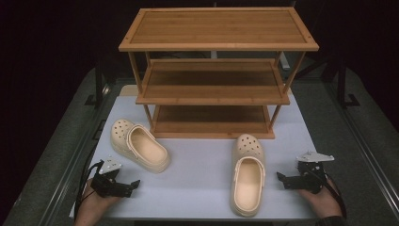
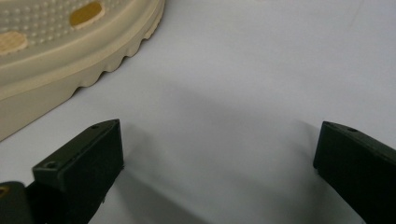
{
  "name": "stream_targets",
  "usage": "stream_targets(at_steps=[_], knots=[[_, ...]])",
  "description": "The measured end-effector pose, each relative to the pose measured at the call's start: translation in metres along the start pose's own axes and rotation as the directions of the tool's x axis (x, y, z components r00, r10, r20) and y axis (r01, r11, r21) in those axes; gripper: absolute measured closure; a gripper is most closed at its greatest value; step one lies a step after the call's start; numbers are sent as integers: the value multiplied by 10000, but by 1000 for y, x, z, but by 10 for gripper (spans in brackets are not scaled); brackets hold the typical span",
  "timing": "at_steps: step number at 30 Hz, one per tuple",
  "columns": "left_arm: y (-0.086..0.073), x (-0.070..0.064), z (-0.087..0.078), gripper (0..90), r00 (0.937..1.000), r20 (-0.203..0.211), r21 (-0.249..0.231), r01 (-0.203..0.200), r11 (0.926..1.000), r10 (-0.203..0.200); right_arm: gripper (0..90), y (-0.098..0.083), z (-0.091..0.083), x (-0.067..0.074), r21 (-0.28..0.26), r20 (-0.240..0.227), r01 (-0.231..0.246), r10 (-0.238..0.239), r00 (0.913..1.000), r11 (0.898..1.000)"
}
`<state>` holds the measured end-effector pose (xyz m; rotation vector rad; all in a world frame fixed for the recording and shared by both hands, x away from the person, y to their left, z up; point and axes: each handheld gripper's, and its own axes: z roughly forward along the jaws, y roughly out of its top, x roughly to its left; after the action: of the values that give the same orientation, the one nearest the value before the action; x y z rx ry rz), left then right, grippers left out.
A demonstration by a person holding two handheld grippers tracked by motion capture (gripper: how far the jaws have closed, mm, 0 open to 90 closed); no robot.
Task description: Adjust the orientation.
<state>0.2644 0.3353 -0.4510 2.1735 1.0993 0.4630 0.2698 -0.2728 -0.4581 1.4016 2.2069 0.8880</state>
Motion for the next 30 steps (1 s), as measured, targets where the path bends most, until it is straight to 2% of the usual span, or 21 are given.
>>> stream_targets(at_steps=[10,13,14,17,19,25,26,28,30], knots=[[0,-1,-2,12,10000,-45,13,76,10000,-76,10,0,0,0,-8,-8,7,-7,10000,10000],[0,0,-6,81,9998,-112,-37,159,9999,-160,10,0,0,0,10,-15,-12,12,10000,10000],[-1,0,-7,128,9998,-112,-14,148,9999,-149,10,0,0,0,12,-17,-17,17,10000,10000],[0,0,-11,167,9995,-172,39,276,9996,-275,10,0,0,0,21,-24,-30,31,10000,10000],[0,1,-15,230,9991,-156,15,386,9993,-386,10,0,0,0,18,-26,-31,31,10000,10000],[1,5,-26,336,9977,-65,-181,676,9975,-677,10,0,0,0,6,-32,-34,34,10000,10000],[1,7,-28,386,9978,-66,-200,664,9976,-665,10,0,0,0,11,-32,-34,34,10000,10000],[1,8,-32,412,9972,-52,-268,749,9968,-751,10,0,0,0,14,-33,-38,38,10000,10000],[4,11,-37,499,9955,-178,-349,920,9951,-926,11,0,0,-1,9,-28,-19,19,10000,10000]])
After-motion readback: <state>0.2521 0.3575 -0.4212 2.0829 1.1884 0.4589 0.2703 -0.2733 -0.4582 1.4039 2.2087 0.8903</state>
